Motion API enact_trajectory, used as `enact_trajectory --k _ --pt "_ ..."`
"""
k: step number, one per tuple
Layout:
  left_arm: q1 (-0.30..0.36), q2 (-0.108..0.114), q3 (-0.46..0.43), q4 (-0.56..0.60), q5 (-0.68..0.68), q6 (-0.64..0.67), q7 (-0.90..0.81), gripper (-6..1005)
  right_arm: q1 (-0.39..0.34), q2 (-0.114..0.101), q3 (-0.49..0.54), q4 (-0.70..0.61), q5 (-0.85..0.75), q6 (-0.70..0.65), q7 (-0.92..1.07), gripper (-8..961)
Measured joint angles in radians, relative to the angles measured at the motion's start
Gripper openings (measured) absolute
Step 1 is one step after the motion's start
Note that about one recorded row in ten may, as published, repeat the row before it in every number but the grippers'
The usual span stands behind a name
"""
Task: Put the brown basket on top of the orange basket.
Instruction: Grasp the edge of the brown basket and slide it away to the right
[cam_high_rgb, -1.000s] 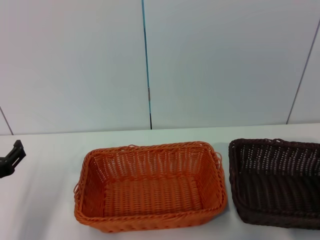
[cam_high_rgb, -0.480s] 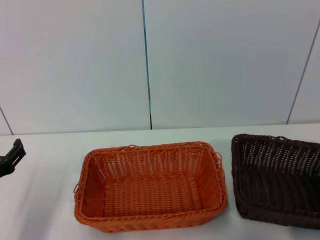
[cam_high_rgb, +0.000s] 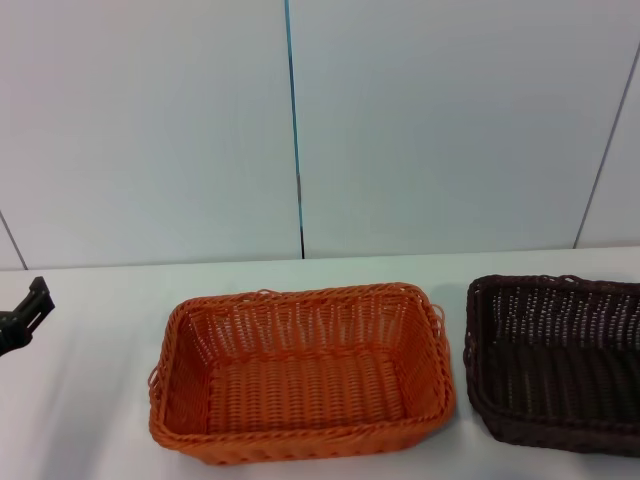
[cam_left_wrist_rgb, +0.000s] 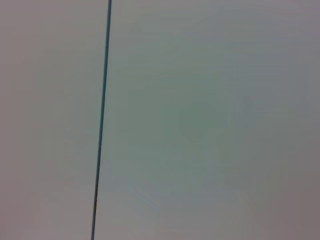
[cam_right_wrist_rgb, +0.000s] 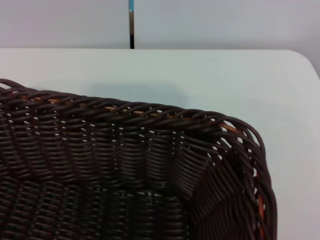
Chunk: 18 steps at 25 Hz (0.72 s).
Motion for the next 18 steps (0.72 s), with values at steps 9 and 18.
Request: enact_trajectory --k 9,18 --pt "0.000 -0.001 0.000 0.001 0.000 -0.023 0.003 875 0.033 -0.028 0.015 0.104 -0.058 0.219 0.105 211" --pt "0.007 -0.008 0.000 0.011 0.000 -0.025 0.018 875 0.033 -0.051 0.066 0.200 -0.060 0.344 0.114 161"
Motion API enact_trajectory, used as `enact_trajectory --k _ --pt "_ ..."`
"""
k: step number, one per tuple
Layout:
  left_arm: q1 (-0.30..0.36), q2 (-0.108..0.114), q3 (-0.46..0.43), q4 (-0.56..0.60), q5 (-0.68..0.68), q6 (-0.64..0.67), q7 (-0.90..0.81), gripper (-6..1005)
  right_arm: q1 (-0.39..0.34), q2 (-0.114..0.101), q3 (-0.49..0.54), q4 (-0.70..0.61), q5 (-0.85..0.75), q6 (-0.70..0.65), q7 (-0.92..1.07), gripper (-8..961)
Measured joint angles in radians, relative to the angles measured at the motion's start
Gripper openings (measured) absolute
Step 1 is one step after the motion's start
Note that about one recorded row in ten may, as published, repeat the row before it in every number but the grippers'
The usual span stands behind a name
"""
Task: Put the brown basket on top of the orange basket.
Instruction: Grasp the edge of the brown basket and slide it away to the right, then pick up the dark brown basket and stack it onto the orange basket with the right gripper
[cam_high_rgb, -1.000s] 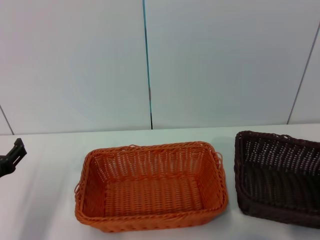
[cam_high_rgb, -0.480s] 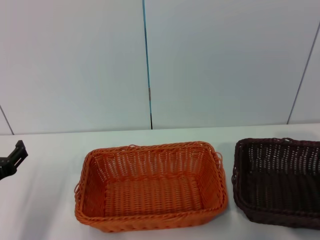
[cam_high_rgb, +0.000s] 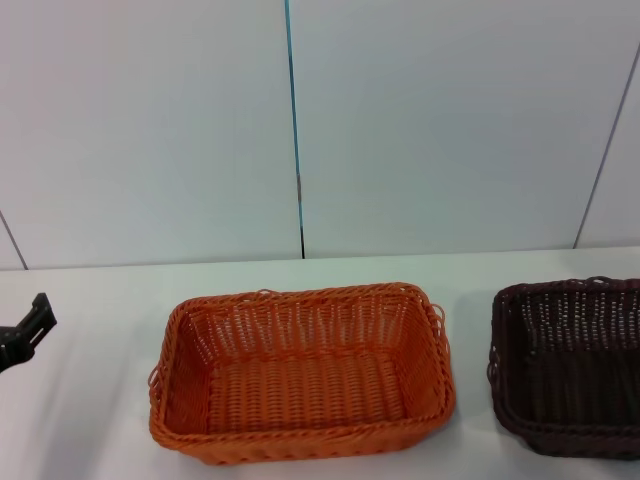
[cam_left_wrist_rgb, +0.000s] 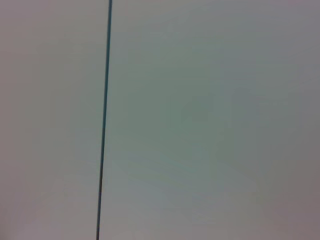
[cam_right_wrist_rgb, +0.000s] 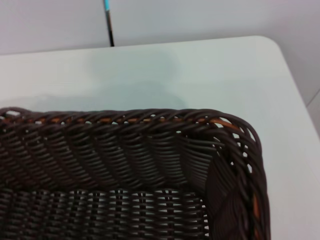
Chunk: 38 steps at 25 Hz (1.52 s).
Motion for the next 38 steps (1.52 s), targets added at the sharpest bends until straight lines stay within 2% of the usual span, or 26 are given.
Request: enact_trajectory --k 10,18,23,26,32,38 --pt "0.003 -0.018 0.000 0.033 0.000 0.009 0.020 874 0.015 -0.020 0.037 0.104 0.005 0.090 0.020 146" --pt "-0.003 -0.031 0.000 0.075 0.000 0.044 0.025 875 0.006 -0.022 0.083 0.216 0.089 0.144 0.025 144" --pt "-0.002 -0.032 -0.004 0.084 0.000 0.056 0.025 875 0.003 -0.022 0.123 0.277 0.094 0.192 0.027 144" --pt "0.000 -0.041 -0.016 0.108 0.000 0.099 0.025 875 0.001 -0.020 0.143 0.320 0.095 0.233 0.040 144" --pt "-0.015 -0.047 -0.041 0.177 0.000 0.162 0.024 872 0.002 -0.015 0.144 0.423 0.096 0.301 0.080 144" --pt "-0.032 -0.048 -0.052 0.247 0.000 0.219 0.021 869 0.040 -0.011 0.115 0.520 0.136 0.348 0.127 145"
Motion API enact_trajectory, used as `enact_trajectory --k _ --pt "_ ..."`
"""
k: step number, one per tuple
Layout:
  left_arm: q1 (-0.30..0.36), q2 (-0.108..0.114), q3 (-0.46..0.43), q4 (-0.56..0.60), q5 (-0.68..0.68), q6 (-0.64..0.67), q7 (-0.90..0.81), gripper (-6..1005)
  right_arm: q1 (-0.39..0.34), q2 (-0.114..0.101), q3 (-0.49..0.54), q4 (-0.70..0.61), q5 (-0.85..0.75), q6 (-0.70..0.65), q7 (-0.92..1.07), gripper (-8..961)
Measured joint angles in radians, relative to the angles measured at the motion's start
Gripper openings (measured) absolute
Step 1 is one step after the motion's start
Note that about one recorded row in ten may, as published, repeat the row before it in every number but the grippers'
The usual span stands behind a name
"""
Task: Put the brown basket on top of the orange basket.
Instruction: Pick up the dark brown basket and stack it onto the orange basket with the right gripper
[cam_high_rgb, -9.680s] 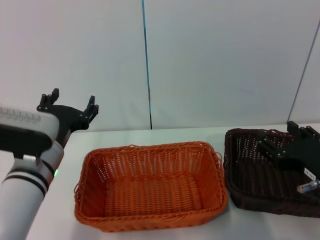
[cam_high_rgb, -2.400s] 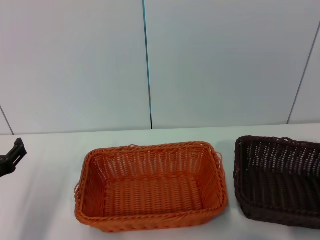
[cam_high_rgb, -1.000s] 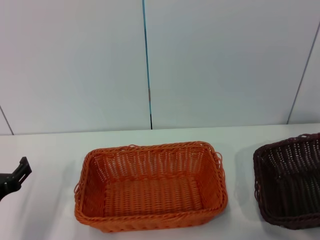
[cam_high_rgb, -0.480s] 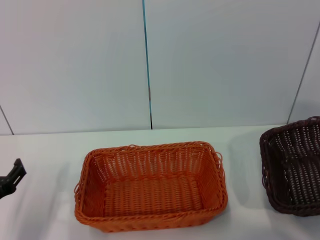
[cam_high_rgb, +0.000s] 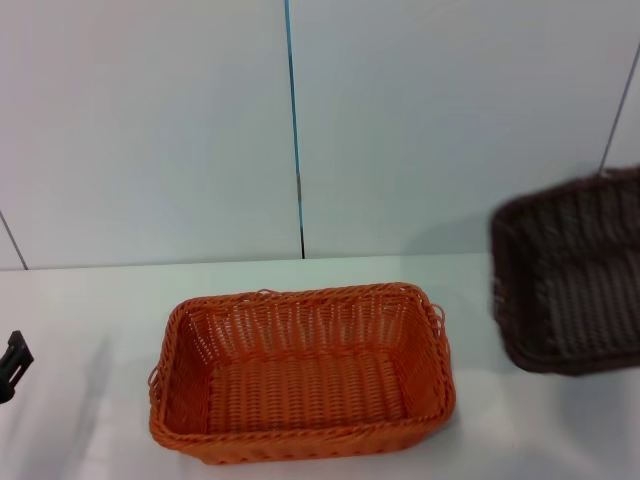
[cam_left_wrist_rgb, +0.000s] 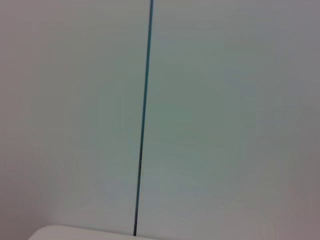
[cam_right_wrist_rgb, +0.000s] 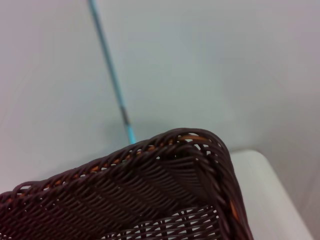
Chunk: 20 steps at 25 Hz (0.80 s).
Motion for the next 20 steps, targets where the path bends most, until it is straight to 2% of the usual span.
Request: enact_trajectory --k 8,12,14,20 --pt "0.011 0.002 0.002 0.006 0.000 0.010 -0.003 867 0.075 0.024 -0.132 0.025 0.000 -0.029 0.097 145" --pt "0.008 0.005 0.003 0.010 0.000 0.007 -0.004 866 0.144 0.061 -0.199 0.066 -0.114 -0.021 0.112 145" --pt "0.005 0.007 0.005 0.012 0.000 0.005 -0.004 866 0.172 0.070 -0.212 0.071 -0.132 -0.002 0.113 145" --pt "-0.002 0.010 0.010 0.021 0.000 -0.005 -0.004 864 0.182 0.084 -0.232 0.073 -0.132 0.019 0.116 145"
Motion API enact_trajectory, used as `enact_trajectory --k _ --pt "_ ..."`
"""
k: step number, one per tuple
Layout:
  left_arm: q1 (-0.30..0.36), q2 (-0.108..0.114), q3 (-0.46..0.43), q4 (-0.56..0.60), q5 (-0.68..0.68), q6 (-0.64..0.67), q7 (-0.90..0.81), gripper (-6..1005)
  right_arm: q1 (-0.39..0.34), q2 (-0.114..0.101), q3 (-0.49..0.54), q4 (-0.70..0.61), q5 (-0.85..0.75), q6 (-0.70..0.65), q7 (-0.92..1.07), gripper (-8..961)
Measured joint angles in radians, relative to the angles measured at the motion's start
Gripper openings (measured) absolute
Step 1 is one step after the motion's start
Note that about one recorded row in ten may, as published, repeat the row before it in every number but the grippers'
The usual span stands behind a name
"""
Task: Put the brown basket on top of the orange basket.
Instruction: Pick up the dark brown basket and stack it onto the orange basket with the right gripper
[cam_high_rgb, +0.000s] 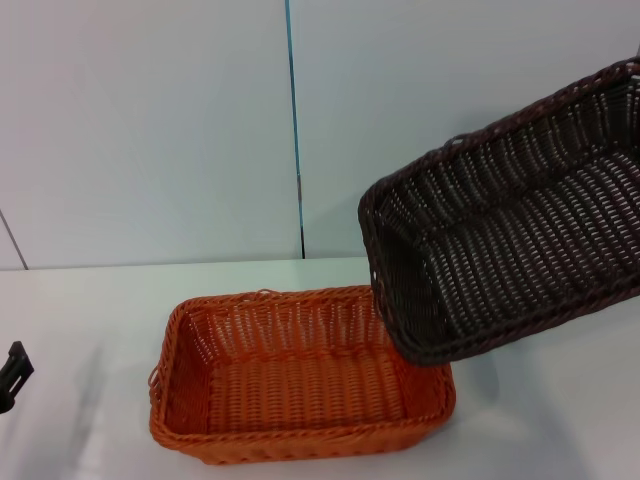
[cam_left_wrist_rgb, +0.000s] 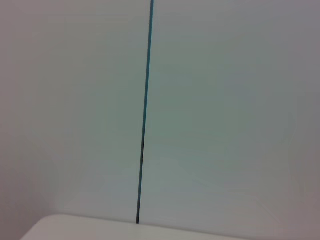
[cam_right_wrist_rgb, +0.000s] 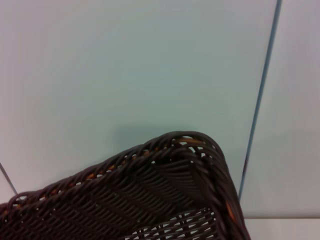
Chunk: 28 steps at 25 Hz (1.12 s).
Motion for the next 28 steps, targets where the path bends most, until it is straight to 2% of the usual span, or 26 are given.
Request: enact_trajectory --k 6,14,16,21,28 --pt "-0.001 0.000 0.001 0.001 0.000 -0.009 0.000 863 0.000 0.010 0.002 0.000 0.041 -0.028 0.002 145" --pt "0.004 0.000 0.002 -0.002 0.000 -0.009 0.000 861 -0.062 0.011 0.040 -0.013 0.153 -0.114 0.002 144" --pt "0.003 0.000 0.002 -0.004 0.000 -0.010 0.000 860 -0.083 0.011 0.031 -0.013 0.192 -0.153 0.002 144" --pt "0.014 -0.002 0.002 -0.016 0.000 -0.010 0.000 859 -0.102 0.017 -0.007 -0.045 0.156 -0.212 0.002 144" --pt "0.033 -0.006 -0.002 -0.021 0.000 -0.012 -0.001 857 -0.161 0.015 -0.052 -0.154 0.256 -0.358 0.002 145"
